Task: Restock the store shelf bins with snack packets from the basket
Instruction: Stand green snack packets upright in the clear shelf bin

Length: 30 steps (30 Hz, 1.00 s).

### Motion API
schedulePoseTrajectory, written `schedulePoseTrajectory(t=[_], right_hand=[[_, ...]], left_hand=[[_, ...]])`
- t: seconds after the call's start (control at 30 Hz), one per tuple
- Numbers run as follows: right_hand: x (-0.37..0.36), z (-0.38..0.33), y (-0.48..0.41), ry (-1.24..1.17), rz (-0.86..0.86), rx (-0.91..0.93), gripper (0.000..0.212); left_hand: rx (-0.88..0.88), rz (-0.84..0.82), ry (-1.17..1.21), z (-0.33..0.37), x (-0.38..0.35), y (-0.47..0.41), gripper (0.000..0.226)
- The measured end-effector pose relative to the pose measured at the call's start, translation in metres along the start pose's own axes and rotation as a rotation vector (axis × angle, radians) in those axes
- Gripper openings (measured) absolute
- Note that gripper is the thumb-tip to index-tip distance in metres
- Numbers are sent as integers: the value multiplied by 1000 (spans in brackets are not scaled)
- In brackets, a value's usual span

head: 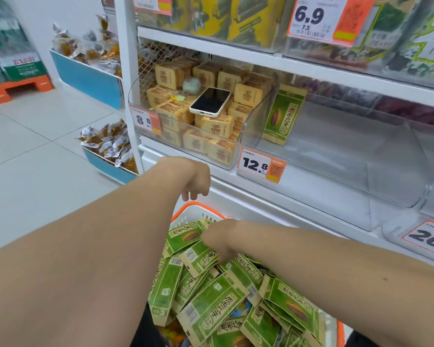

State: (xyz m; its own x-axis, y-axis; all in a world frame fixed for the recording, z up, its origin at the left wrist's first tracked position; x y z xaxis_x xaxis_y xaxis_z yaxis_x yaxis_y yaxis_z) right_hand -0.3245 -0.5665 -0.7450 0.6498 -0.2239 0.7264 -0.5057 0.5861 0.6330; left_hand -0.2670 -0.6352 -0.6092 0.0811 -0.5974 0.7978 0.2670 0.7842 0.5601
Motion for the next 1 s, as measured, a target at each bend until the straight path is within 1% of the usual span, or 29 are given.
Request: schedulePoseTrajectory(t=[0.07, 0.13, 0.2, 0.3, 0.37, 0.43, 0.5, 0.53, 0.6, 0.67, 0.7, 0.77, 0.83, 0.87, 0.93, 1.0], right_hand=[[-10, -10, -8, 5, 9, 19, 52], [-12, -17, -10, 10, 66, 46, 68], [-9, -20, -10, 4, 122, 46, 73], [-16, -15, -14, -2, 60, 45, 80], [-18, -7, -12, -66, 20, 47, 82], [-9, 6, -2, -232, -11, 18, 73], [5, 24, 13, -366, -57, -37, 53], [14, 36, 20, -419, -69, -75, 47], [29, 58, 35, -590, -80, -159, 45], [35, 78, 48, -850, -100, -241, 40], [37, 86, 56, -951, -117, -279, 38], [42, 99, 75, -1050, -140, -334, 36], [50, 107, 95, -1116, -139, -354, 34], [54, 110, 105, -1172, -126, -365, 34], [62, 117, 125, -1351, -79, -411, 35], [66, 125, 144, -1523, -41, -465, 42]], left_hand=[[4, -2, -19, -1, 2, -5, 34], [2, -1, -23, -2, 4, -10, 34], [-1, -4, -29, -1, 5, -13, 35], [-7, -11, -36, 1, 6, -15, 36], [-18, -16, -36, 4, 6, -11, 39], [-32, -28, -50, 8, 6, -7, 40], [-41, -54, -97, 11, 5, -3, 41], [-40, -73, -137, 12, 4, -2, 42], [-25, -135, -218, 11, -1, -2, 51], [-34, -192, -248, 12, -6, -3, 65], [-51, -216, -236, 14, -9, -2, 71], [-79, -240, -163, 20, -14, -1, 82], [-106, -186, -105, 27, -11, 0, 89], [-128, -124, -89, 32, -5, 2, 86], [-193, 44, -50, 46, 13, 4, 67], [-272, 179, 50, 58, 27, 8, 50]])
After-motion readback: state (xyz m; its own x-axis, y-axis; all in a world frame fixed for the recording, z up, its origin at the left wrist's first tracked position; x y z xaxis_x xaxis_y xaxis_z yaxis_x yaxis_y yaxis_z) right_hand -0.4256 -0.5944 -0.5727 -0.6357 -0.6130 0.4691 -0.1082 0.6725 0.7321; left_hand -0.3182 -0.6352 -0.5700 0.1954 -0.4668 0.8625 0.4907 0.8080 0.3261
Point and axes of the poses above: each hand's wrist, its own y-axis away from the middle knuckle, its own x-axis out of the back of the hand, z = x × y, the point moved 9 cm from there along -y, towards the middle knuckle, and after that the axes turned 6 degrees about -x, right-handed, at the moved point
